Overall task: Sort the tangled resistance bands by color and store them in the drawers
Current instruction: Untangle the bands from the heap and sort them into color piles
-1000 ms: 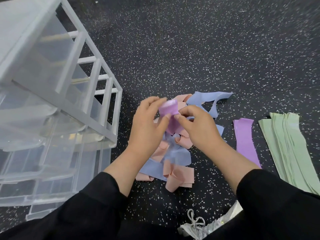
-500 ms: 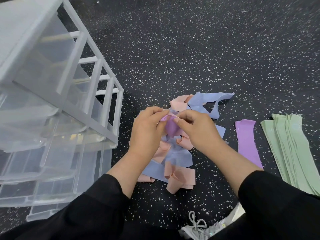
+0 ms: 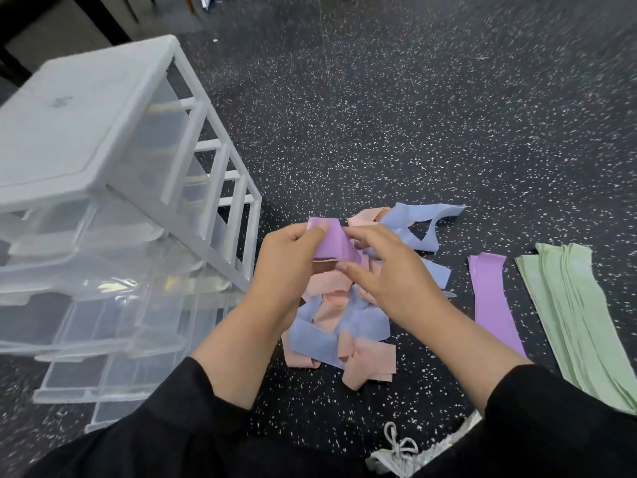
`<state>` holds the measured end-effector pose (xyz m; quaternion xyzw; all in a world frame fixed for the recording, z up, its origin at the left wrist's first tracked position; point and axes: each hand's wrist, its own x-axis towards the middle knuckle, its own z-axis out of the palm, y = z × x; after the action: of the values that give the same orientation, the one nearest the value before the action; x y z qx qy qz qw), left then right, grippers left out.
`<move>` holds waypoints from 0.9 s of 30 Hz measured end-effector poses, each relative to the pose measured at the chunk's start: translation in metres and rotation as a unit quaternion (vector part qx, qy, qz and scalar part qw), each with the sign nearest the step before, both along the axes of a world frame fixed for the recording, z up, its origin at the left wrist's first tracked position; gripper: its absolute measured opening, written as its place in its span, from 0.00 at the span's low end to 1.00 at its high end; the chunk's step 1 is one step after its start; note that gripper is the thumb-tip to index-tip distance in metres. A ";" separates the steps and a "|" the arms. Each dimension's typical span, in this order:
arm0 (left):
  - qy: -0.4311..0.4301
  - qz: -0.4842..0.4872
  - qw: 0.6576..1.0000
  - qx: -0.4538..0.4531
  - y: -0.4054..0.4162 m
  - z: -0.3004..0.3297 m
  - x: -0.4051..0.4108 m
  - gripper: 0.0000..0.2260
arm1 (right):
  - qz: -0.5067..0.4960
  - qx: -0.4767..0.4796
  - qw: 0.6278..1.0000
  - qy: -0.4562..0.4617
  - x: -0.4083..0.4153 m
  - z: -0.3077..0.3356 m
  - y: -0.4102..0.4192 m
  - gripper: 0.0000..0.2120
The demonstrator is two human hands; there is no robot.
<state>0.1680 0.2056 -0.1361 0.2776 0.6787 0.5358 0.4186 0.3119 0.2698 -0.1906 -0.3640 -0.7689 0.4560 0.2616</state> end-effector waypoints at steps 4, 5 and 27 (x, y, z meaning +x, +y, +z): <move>-0.021 0.025 0.999 -0.001 -0.011 0.028 0.006 0.10 | -0.066 0.038 0.997 0.008 0.006 0.030 -0.019 0.14; -0.020 0.026 0.999 0.003 -0.015 0.035 0.007 0.09 | -0.075 0.048 0.996 0.011 0.007 0.040 -0.024 0.12; 0.184 -0.096 0.974 0.085 -0.100 0.149 0.026 0.11 | -0.083 0.062 0.995 0.006 0.048 0.209 -0.104 0.09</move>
<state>0.1944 0.1053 0.0125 0.4699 0.6663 0.4888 0.3103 0.3599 0.1655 0.0183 -0.4064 -0.7616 0.3862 0.3252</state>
